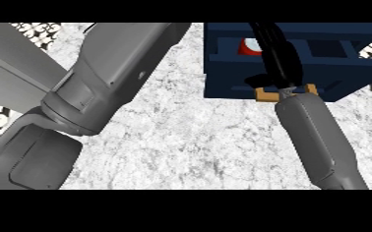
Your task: Pick up the can, place it into the drawer and close the drawer
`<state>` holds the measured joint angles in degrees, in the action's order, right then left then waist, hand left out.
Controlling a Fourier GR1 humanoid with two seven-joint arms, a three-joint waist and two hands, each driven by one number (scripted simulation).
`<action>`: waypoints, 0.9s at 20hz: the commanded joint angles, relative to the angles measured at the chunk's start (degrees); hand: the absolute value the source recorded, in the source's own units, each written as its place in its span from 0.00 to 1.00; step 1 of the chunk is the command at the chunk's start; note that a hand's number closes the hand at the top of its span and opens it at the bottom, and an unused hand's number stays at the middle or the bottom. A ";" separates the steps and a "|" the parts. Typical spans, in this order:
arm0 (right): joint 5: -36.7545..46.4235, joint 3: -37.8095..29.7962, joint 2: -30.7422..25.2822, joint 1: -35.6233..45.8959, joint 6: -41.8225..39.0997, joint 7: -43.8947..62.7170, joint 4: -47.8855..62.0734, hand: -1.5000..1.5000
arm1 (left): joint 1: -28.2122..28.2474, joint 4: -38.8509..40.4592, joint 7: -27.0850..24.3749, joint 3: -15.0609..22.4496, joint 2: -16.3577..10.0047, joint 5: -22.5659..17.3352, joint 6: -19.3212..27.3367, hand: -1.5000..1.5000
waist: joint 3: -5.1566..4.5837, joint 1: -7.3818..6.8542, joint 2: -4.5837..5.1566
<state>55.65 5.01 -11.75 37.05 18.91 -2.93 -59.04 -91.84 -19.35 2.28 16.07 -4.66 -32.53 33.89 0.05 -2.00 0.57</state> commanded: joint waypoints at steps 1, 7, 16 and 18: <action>4.32 -0.71 2.44 6.07 7.01 0.29 10.95 0.00 | 0.89 -0.97 1.57 -0.07 -3.25 0.96 -1.27 0.00 | 0.00 -0.29 0.12; 5.04 -5.78 2.15 12.68 17.52 -0.65 22.74 0.00 | 3.68 -6.25 4.73 0.72 -4.99 1.42 -2.65 0.00 | 0.03 -2.81 0.20; 7.22 -7.69 1.21 26.16 18.85 1.00 34.45 0.00 | 10.94 -15.05 6.92 2.53 -7.75 3.23 -2.05 0.00 | -0.04 -3.55 0.10; 6.33 -8.56 0.38 27.20 19.07 -1.06 36.02 0.00 | 13.06 -16.80 7.18 2.15 -8.95 2.81 -3.38 0.00 | -0.03 -3.32 0.25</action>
<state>61.51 -2.47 -10.79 59.19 36.39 -3.91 -26.91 -81.93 -33.17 8.98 18.08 -12.21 -29.94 31.17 0.06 -5.34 0.73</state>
